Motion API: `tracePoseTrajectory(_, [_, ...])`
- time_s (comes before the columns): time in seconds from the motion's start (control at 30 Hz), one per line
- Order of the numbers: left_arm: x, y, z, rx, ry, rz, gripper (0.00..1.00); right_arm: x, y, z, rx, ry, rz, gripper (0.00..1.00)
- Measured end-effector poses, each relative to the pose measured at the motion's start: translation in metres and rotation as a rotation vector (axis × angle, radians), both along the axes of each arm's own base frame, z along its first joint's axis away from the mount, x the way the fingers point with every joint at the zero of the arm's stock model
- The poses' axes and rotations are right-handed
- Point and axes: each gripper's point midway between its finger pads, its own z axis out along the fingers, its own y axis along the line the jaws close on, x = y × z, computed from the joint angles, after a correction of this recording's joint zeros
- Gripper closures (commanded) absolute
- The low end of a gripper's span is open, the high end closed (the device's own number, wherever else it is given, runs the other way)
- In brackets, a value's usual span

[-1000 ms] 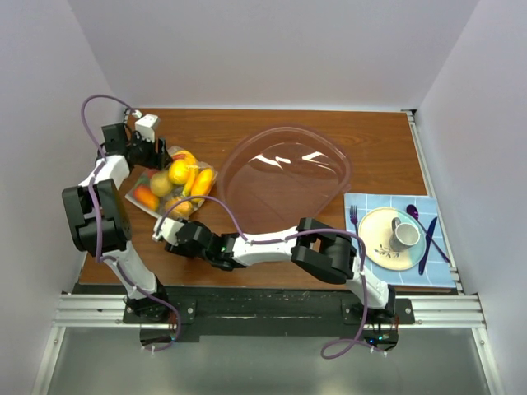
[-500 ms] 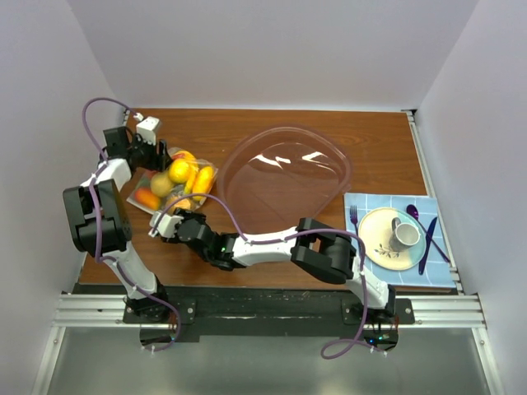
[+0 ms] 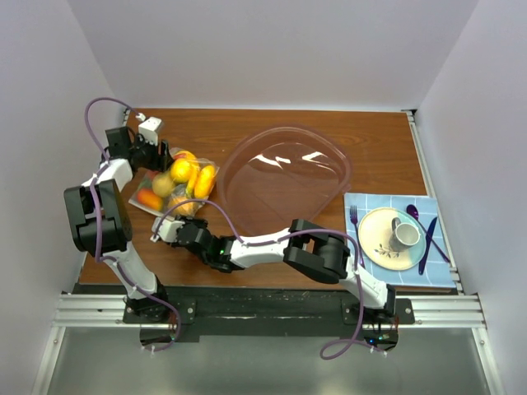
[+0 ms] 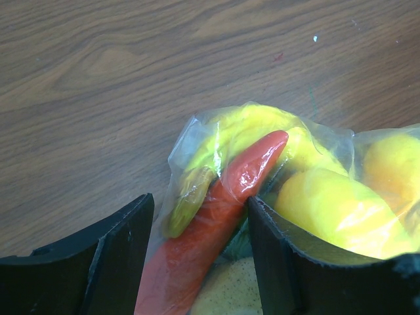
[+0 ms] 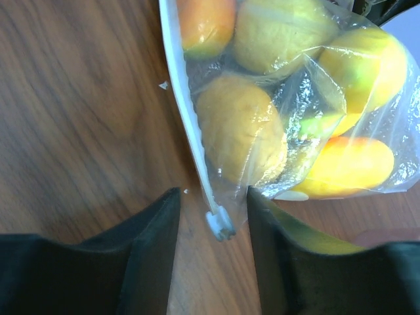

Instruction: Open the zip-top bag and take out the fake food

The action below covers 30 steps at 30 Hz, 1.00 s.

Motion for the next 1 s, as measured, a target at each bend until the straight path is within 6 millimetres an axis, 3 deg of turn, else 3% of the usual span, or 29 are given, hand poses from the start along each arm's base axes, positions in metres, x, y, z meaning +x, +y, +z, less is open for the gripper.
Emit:
tracePoseTrajectory(0.03, [0.000, 0.000, 0.000, 0.000, 0.000, 0.000, 0.36, 0.000, 0.000, 0.000, -0.001, -0.001, -0.002, 0.67])
tracePoseTrajectory(0.13, [0.000, -0.001, 0.000, 0.000, 0.000, -0.001, 0.35, 0.003, -0.002, -0.001, -0.005, 0.000, -0.008, 0.98])
tracePoseTrajectory(0.17, [0.000, -0.001, 0.000, 0.000, 0.000, -0.002, 0.35, 0.003, -0.003, -0.002, -0.007, 0.003, -0.009, 1.00])
tracePoseTrajectory(0.4, [-0.008, -0.009, 0.004, -0.021, 0.008, -0.012, 0.20, 0.019, -0.007, -0.002, -0.003, 0.062, -0.022, 1.00])
tracePoseTrajectory(0.43, [-0.012, -0.011, 0.006, -0.024, 0.014, -0.013, 0.13, 0.022, -0.010, 0.001, 0.004, 0.078, -0.029, 1.00])
tracePoseTrajectory(0.53, [-0.024, -0.015, 0.021, -0.030, 0.015, -0.021, 0.00, 0.026, -0.015, 0.018, 0.043, 0.123, -0.040, 1.00])
tracePoseTrajectory(0.57, [-0.027, -0.015, 0.030, -0.036, 0.006, -0.022, 0.00, 0.025, -0.017, 0.029, 0.066, 0.140, -0.040, 1.00])
tracePoseTrajectory(0.7, [-0.040, -0.009, 0.085, -0.101, -0.064, -0.026, 0.00, 0.027, -0.023, 0.092, 0.203, 0.183, -0.049, 1.00])
tracePoseTrajectory(0.8, [-0.044, 0.015, 0.156, -0.183, -0.191, -0.007, 0.00, 0.030, -0.024, 0.150, 0.325, 0.198, -0.048, 1.00])
tracePoseTrajectory(0.9, [-0.062, 0.033, 0.214, -0.234, -0.301, -0.015, 0.00, 0.033, -0.025, 0.199, 0.427, 0.202, -0.043, 1.00])
tracePoseTrajectory(1.0, [-0.092, 0.021, 0.257, -0.309, -0.377, -0.110, 0.00, 0.028, -0.025, 0.229, 0.495, 0.219, -0.029, 1.00])
